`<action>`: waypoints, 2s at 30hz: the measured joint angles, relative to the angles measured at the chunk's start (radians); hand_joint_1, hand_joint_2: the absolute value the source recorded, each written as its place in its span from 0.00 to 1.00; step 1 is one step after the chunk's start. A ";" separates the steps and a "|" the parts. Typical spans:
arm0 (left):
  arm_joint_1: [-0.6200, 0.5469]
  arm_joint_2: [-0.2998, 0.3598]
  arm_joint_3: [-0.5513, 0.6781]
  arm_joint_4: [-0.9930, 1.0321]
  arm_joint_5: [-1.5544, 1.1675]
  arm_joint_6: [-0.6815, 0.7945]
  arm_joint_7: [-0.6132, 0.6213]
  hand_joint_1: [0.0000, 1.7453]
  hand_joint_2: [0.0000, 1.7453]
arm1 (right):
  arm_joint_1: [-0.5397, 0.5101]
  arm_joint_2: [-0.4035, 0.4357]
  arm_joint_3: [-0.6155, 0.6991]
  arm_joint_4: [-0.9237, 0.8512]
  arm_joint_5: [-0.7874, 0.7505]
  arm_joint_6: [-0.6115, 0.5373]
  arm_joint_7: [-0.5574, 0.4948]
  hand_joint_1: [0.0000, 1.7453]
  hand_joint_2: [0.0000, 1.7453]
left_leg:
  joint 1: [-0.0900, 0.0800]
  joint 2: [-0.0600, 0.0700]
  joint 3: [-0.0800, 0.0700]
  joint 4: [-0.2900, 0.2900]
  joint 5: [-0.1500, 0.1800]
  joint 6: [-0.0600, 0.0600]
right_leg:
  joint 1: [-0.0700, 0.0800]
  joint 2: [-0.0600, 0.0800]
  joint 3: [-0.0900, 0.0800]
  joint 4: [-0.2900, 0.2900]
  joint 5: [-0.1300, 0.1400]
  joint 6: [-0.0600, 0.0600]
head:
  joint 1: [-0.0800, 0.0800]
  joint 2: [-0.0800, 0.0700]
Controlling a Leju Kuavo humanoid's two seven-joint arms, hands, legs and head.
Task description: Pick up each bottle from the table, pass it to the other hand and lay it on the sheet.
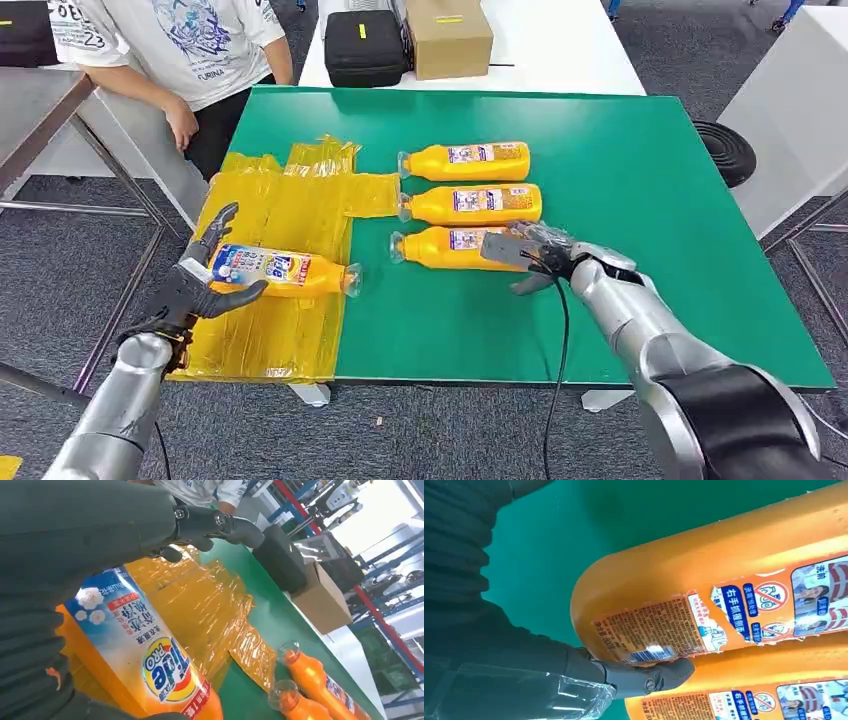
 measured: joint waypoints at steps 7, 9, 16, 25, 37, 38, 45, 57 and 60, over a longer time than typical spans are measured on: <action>-0.008 0.000 -0.001 0.020 0.010 -0.010 -0.008 0.00 1.00 | -0.036 -0.016 0.000 0.000 -0.013 0.108 -0.071 0.00 1.00 | 0.000 0.000 0.000 0.000 0.000 0.000 | 0.000 0.000 0.000 0.000 0.000 0.000 | 0.000 0.000; -0.008 0.000 -0.001 0.024 0.015 -0.010 -0.008 0.00 1.00 | -0.048 -0.018 0.000 0.000 -0.018 0.131 -0.083 0.00 1.00 | 0.000 0.000 0.000 0.000 0.000 0.000 | 0.000 0.000 0.000 0.000 0.000 0.000 | 0.000 0.000; -0.008 0.000 -0.001 0.024 0.027 -0.010 0.001 0.00 1.00 | -0.075 -0.020 0.001 0.000 -0.035 0.146 -0.085 0.00 1.00 | 0.000 0.000 0.000 0.000 0.000 0.000 | 0.000 0.000 0.000 0.000 0.000 0.000 | 0.000 0.000; -0.008 0.000 -0.001 0.024 0.029 -0.010 0.014 0.00 1.00 | -0.081 -0.025 0.001 -0.004 -0.034 0.109 -0.058 0.00 1.00 | 0.000 0.000 0.000 0.000 0.000 0.000 | 0.000 0.000 0.000 0.000 0.000 0.000 | 0.000 0.000; -0.014 -0.014 -0.001 0.024 0.028 -0.013 0.031 0.00 1.00 | -0.045 0.011 0.041 0.005 0.043 0.030 0.078 0.00 1.00 | 0.000 0.000 0.000 0.000 0.000 0.000 | 0.000 0.000 0.000 0.000 0.000 0.000 | 0.000 0.000; -0.018 -0.016 -0.001 0.025 0.028 -0.016 0.031 0.00 1.00 | -0.041 0.013 0.045 0.007 0.043 0.030 0.082 0.00 1.00 | 0.000 0.000 0.000 0.000 0.000 0.000 | 0.000 0.000 0.000 0.000 0.000 0.000 | 0.000 0.000; -0.063 -0.026 -0.011 0.069 0.027 -0.019 0.026 0.00 1.00 | -0.033 0.022 0.049 0.017 0.043 0.032 0.095 0.00 1.00 | 0.000 0.000 0.000 0.000 0.000 0.000 | 0.000 0.000 0.000 0.000 0.000 0.000 | 0.000 0.000; -0.097 -0.031 -0.019 0.114 0.031 -0.011 0.021 0.00 1.00 | -0.036 0.028 0.049 0.020 0.039 0.027 0.103 0.00 1.00 | 0.000 0.000 0.000 0.000 0.000 0.000 | 0.000 0.000 0.000 0.000 0.000 0.000 | 0.000 0.000; -0.097 -0.032 -0.019 0.116 0.034 -0.008 0.021 0.00 1.00 | -0.042 0.027 0.049 0.020 0.040 0.023 0.111 0.00 1.00 | 0.000 0.000 0.000 0.000 0.000 0.000 | 0.000 0.000 0.000 0.000 0.000 0.000 | 0.000 0.000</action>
